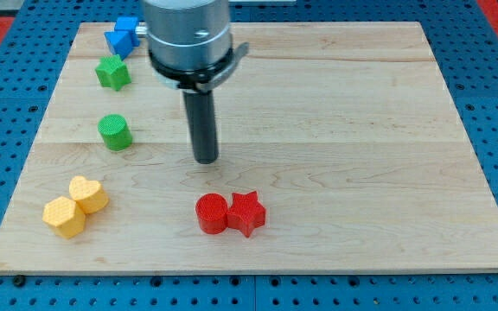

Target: Slightly move the green circle towards up

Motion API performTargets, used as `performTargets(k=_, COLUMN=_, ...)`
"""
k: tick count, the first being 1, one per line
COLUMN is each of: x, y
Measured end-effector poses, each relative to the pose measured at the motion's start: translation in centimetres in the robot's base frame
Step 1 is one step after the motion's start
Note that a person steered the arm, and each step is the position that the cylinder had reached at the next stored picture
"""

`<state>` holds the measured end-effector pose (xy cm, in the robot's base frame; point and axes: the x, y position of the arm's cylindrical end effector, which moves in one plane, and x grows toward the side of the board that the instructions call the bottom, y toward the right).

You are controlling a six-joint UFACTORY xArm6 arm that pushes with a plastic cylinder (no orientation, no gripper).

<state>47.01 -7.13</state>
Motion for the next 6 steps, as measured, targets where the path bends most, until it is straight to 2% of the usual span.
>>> performTargets(k=2, x=-1.2, y=-12.0)
performTargets(k=3, x=-3.6, y=-12.3)
performTargets(k=6, x=-5.9, y=-11.9)
